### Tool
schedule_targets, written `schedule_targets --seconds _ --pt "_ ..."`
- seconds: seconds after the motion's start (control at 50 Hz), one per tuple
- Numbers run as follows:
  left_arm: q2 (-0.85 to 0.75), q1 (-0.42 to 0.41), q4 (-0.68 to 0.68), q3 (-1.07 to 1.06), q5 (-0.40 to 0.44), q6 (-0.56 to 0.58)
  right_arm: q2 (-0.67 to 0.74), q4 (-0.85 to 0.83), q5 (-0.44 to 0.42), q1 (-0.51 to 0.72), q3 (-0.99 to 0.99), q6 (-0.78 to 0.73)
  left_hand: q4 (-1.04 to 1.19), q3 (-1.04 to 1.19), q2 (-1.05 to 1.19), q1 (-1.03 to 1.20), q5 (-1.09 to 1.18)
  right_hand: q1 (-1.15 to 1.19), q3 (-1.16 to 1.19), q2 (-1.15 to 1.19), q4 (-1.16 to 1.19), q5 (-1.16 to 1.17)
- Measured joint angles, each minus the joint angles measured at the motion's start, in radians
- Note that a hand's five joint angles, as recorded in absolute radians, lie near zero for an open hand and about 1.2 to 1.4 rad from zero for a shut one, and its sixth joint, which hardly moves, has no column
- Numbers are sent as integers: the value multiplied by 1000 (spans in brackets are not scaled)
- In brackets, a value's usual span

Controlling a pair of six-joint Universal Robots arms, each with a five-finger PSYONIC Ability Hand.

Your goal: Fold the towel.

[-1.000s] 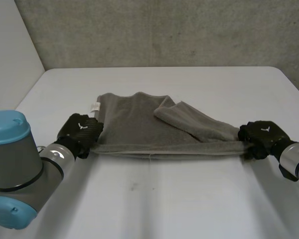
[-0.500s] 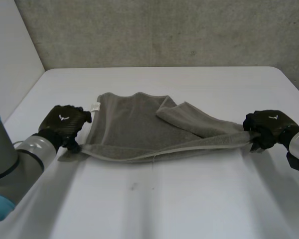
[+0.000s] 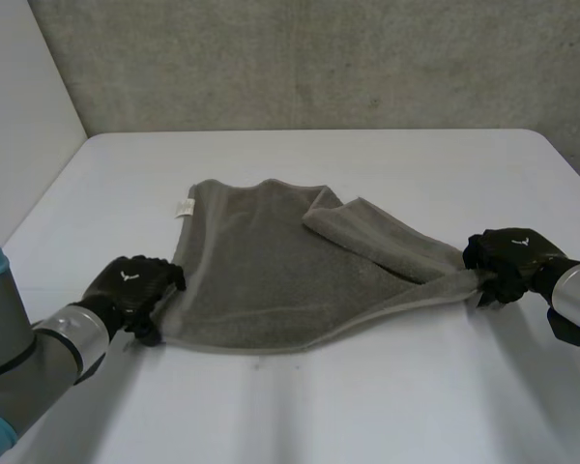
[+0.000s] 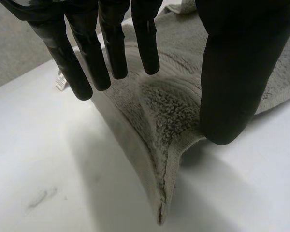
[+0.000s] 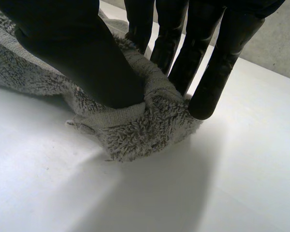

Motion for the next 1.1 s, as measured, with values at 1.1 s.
schedule_targets --seconds 1.1 --pt "-111 -80 -500 789 -60 68 78 669 249 211 -761 -357 715 713 712 673 702 0 1 0 4 3"
